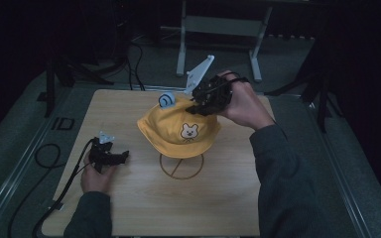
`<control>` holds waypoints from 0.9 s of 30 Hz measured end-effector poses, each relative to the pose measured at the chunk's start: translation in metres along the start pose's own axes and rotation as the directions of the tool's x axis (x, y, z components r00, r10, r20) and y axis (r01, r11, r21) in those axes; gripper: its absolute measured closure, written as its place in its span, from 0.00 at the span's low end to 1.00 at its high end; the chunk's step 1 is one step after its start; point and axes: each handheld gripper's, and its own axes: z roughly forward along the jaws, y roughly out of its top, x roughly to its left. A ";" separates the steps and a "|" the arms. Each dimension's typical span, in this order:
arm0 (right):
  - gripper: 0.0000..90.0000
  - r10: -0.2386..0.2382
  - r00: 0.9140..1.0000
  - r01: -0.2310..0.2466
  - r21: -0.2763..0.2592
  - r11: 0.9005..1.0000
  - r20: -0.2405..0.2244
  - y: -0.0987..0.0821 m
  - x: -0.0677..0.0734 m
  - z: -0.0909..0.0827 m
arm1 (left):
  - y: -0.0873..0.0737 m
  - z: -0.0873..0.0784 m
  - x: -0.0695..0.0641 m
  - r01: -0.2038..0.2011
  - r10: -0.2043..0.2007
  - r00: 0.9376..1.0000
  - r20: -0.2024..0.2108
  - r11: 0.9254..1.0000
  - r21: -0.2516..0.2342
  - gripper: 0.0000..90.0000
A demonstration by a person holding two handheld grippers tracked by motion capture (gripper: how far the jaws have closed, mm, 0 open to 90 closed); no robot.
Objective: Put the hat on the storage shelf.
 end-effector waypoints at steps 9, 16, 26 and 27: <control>0.85 0.015 1.000 -0.015 -0.007 1.000 -0.011 0.008 0.000 0.017 | 0.000 0.000 0.000 -0.001 0.001 1.000 0.000 1.000 0.000 0.17; 0.81 0.029 0.999 -0.030 -0.028 0.999 -0.040 0.012 0.000 0.024 | 0.000 0.000 0.000 -0.001 0.001 1.000 0.000 1.000 0.000 0.17; 0.32 0.103 0.994 -0.104 -0.046 0.993 -0.038 0.010 0.001 0.031 | 0.000 0.000 0.000 -0.001 0.001 1.000 0.000 1.000 0.000 0.17; 0.28 0.096 0.995 -0.096 -0.055 0.994 -0.009 0.009 0.002 0.030 | 0.000 0.000 0.000 -0.001 0.001 1.000 0.000 1.000 -0.001 0.17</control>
